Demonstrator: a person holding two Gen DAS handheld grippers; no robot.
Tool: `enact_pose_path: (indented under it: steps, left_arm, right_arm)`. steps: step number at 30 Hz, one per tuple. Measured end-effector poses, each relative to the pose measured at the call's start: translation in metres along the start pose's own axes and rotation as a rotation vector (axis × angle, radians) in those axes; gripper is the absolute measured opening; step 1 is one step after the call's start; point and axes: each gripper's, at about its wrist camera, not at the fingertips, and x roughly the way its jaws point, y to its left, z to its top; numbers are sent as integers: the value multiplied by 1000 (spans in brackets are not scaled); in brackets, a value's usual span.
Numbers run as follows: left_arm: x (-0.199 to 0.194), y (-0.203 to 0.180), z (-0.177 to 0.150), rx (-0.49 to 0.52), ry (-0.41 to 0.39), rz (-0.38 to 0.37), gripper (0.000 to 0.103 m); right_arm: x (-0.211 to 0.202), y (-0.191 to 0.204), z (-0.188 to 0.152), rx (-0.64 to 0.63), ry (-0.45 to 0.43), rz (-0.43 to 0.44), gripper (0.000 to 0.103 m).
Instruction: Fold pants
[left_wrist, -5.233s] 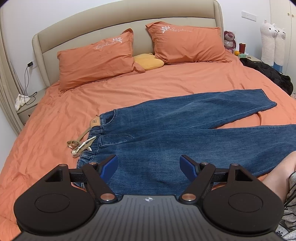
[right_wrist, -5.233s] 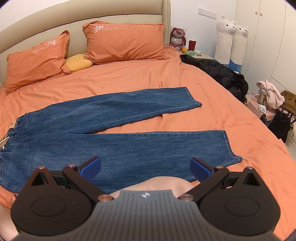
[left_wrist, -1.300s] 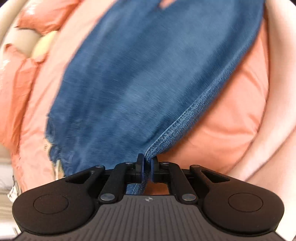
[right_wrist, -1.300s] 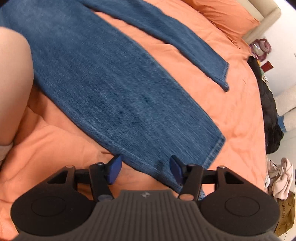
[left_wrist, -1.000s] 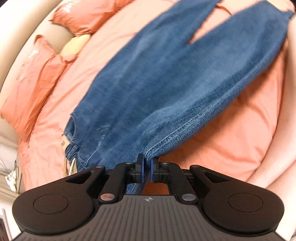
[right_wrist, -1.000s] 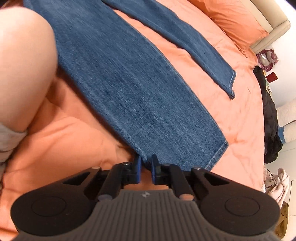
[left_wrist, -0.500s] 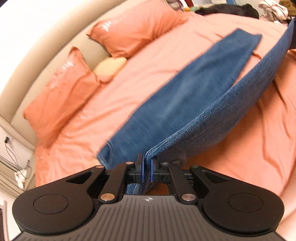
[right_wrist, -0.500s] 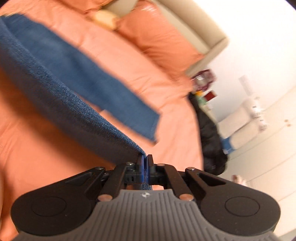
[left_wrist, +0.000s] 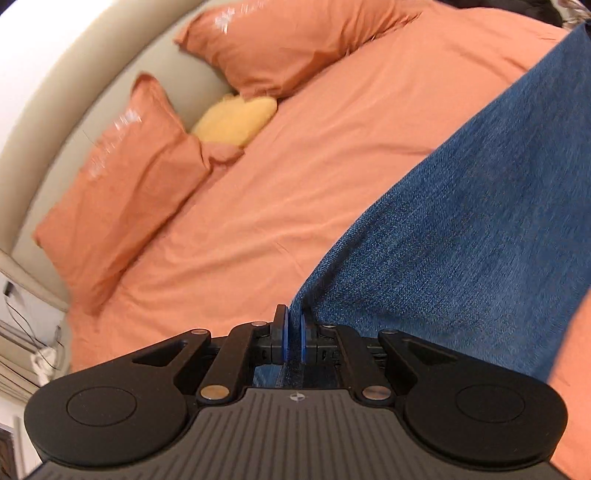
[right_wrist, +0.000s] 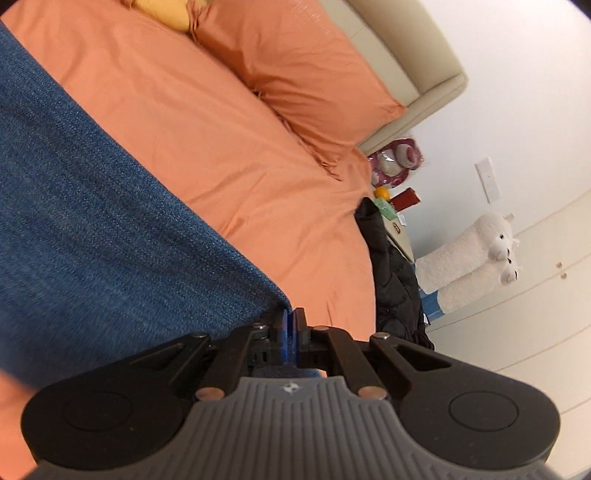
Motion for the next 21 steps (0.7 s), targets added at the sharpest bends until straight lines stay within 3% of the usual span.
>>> enact_pose_path:
  steps: [5, 10, 16, 21]
  left_arm:
    - [68, 9, 4, -58, 76, -76, 6]
    - [119, 5, -3, -92, 129, -124, 6]
    - [139, 2, -16, -102, 122, -145, 6]
    - [112, 14, -18, -165, 32, -115, 6]
  right_arm:
    - [73, 29, 34, -32, 50, 47, 0]
    - [129, 63, 48, -78, 119, 84, 0]
    - [160, 85, 46, -121, 162, 108, 0]
    - [149, 79, 47, -95, 134, 63, 0]
